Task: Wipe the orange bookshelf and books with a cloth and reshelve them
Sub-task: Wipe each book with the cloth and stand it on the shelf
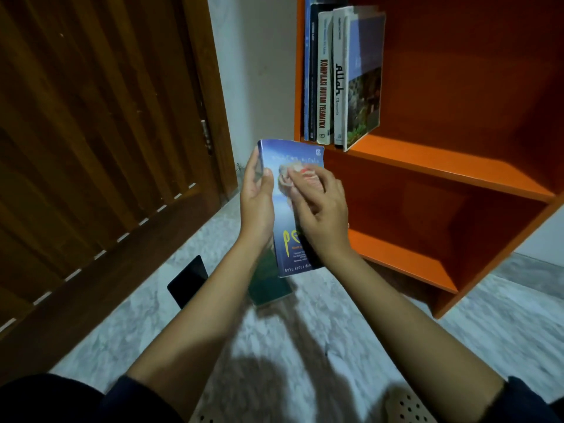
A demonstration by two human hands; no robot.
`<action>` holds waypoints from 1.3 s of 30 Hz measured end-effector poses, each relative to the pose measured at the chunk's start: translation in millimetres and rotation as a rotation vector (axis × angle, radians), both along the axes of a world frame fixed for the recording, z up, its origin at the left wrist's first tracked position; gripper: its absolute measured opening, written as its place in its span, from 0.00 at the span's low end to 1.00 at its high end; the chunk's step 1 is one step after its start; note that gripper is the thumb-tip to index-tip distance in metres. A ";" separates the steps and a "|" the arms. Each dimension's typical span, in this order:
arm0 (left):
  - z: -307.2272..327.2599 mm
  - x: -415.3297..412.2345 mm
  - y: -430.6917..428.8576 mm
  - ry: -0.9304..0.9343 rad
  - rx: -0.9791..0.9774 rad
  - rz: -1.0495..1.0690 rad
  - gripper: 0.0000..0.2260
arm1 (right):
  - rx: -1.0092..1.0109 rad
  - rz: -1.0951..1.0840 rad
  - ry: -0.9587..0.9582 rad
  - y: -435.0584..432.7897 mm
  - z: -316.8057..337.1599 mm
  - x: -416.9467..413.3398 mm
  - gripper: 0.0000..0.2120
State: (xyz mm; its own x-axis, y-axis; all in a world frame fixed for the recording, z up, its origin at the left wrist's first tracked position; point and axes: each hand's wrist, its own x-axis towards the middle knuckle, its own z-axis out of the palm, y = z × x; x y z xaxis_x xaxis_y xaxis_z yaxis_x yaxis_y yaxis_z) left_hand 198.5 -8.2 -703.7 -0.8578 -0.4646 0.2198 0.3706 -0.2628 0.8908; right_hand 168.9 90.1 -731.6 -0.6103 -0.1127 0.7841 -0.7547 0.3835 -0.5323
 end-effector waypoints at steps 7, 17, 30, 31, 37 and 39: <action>11.5 -1.6 1.6 -0.009 0.137 0.066 0.17 | -0.317 -0.045 -0.301 14.1 -41.8 11.2 0.14; 13.0 -15.9 -16.9 0.028 0.218 0.142 0.21 | -0.018 0.042 0.054 29.2 -70.4 36.5 0.16; 59.0 -68.4 43.6 0.194 0.033 -0.062 0.19 | -0.421 -0.087 -0.364 86.1 10.0 -89.0 0.14; 65.8 -78.8 50.8 0.228 -0.013 -0.063 0.18 | -0.437 -0.076 -0.365 92.4 20.1 -103.2 0.14; 89.6 -149.1 100.4 0.401 -0.175 0.114 0.18 | -0.518 -0.005 -0.342 122.0 65.0 -190.5 0.12; 87.9 -171.4 112.1 0.431 -0.194 0.167 0.18 | -0.513 -0.033 -0.333 125.8 68.0 -216.6 0.11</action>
State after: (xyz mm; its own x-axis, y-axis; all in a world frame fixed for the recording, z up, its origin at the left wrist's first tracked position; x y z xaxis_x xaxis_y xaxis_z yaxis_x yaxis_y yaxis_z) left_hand 27.1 103.9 -615.7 -0.5874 -0.5035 0.6336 0.7386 -0.0136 0.6740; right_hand -47.8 215.9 -663.6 -0.8284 0.2517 0.5004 -0.5086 0.0363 -0.8603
